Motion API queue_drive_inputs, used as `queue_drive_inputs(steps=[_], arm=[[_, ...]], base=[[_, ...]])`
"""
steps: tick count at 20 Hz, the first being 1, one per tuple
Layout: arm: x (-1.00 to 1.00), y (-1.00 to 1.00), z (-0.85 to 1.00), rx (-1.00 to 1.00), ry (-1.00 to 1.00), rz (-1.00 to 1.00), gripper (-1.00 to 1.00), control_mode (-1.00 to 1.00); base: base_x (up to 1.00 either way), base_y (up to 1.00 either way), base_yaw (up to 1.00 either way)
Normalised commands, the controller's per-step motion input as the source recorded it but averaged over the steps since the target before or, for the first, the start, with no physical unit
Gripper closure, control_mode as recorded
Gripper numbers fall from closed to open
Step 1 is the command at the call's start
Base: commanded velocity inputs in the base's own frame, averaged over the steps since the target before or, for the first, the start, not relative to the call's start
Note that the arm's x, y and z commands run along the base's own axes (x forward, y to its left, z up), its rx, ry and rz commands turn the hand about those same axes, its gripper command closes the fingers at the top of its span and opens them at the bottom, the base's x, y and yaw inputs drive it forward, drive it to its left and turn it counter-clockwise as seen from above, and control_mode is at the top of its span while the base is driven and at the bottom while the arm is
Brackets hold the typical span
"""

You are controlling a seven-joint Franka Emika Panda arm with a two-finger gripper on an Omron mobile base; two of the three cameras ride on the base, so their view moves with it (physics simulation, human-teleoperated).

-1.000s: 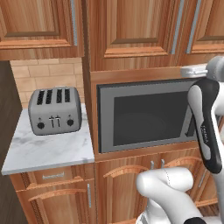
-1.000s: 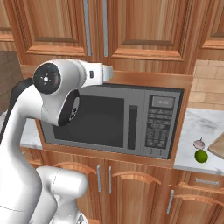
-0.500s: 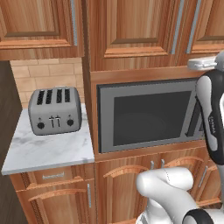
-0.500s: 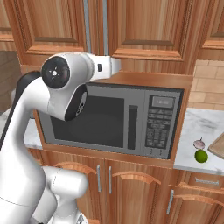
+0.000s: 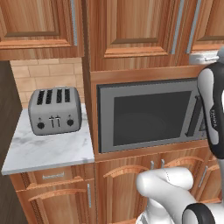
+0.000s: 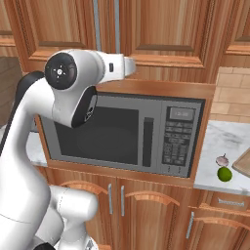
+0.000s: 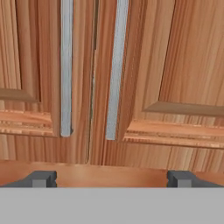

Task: Open the cabinet. Place the bowl and condiment on the counter. Then place the lime and garlic on the cutting board.

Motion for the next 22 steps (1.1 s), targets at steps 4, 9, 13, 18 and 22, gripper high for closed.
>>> queue_drive_inputs(steps=[4,9,13,18,22], arm=[[0.01,-0.04,0.14,0.0,0.0,0.0,-1.0,-1.0],[0.14,0.0,0.21,-0.02,0.0,0.0,-1.0,-1.0],[0.26,0.0,0.3,0.0,0.0,0.0,-1.0,-1.0],[0.21,0.0,0.29,0.0,0.0,-0.03,-1.0,-1.0],[0.1,0.0,0.21,0.0,0.0,-0.04,-1.0,-1.0]], base=[[0.0,0.0,0.0],[0.0,0.0,0.0],[0.0,0.0,0.0],[0.0,0.0,0.0],[0.0,0.0,0.0]])
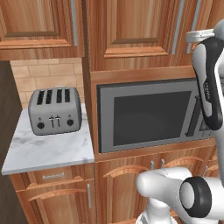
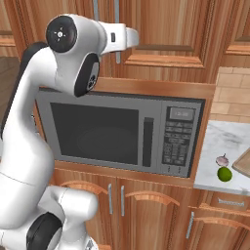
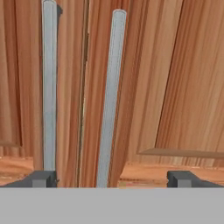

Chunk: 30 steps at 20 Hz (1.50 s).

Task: Open the cabinet. Place the bowl and condiment on the counter. Then place the lime and garlic on the cutting board.

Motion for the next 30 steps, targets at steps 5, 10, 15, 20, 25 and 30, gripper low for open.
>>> queue_drive_inputs(steps=[5,10,15,20,25,30], arm=[[0.12,0.0,0.28,0.0,0.0,0.0,-1.0,-1.0],[0.24,0.0,0.16,0.0,0.0,0.0,-1.0,-1.0],[0.31,0.0,0.02,0.0,0.0,0.0,-1.0,-1.0],[0.39,-0.01,0.0,0.0,0.0,0.0,-1.0,-1.0],[0.33,-0.03,0.0,0.0,0.0,0.0,-1.0,-1.0],[0.17,-0.11,0.0,0.0,0.0,0.0,-1.0,-1.0]], base=[[0.0,0.0,0.0],[0.0,0.0,0.0],[0.0,0.0,0.0],[0.0,0.0,0.0],[0.0,0.0,0.0],[0.0,0.0,0.0]])
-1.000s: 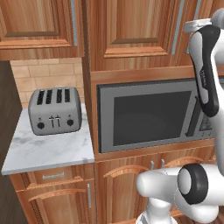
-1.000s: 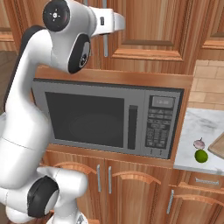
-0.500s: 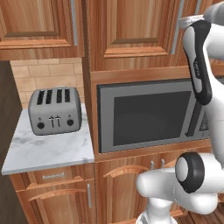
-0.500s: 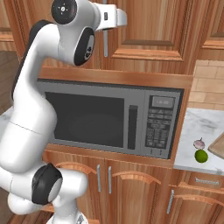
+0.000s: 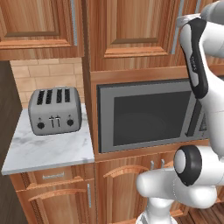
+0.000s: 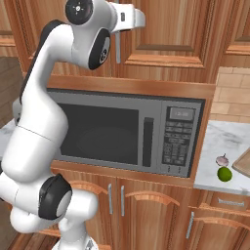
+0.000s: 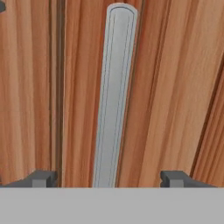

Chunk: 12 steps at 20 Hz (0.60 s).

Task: Open the cabinet. Place the bowl and condiment on the counter. Then place the lime and garlic on the cutting board.

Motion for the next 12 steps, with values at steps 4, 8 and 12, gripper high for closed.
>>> queue_drive_inputs(steps=[4,8,12], arm=[[0.23,-0.01,0.0,0.0,0.0,0.0,1.0,-1.0],[0.11,0.04,-0.01,0.0,0.0,0.0,1.0,-1.0],[0.0,0.02,-0.01,0.0,0.0,0.0,1.0,-1.0]], base=[[0.0,0.0,0.0],[0.0,0.0,0.0],[0.0,0.0,0.0]])
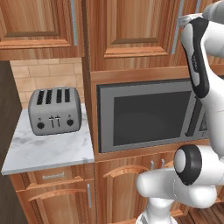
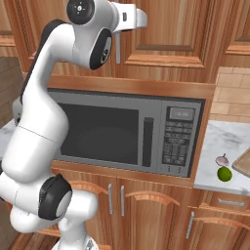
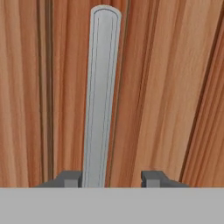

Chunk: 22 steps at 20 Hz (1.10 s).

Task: Open the cabinet. Place the bowl and condiment on the counter. Then place the lime and garlic on the cutting board.

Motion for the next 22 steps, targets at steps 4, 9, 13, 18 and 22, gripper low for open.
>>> queue_drive_inputs(steps=[4,9,13,18,22], arm=[[0.0,0.16,0.0,-0.03,0.0,0.0,1.0,-1.0],[-0.01,0.22,0.0,-0.06,0.0,0.0,1.0,-1.0],[0.0,0.0,0.0,0.0,0.0,0.0,1.0,-1.0],[0.0,0.02,-0.07,0.0,0.04,0.01,1.0,-1.0],[0.07,0.16,-0.08,0.0,0.08,0.02,1.0,-1.0]], base=[[0.0,0.0,0.0],[0.0,0.0,0.0],[0.0,0.0,0.0],[0.0,0.0,0.0],[0.0,0.0,0.0]])
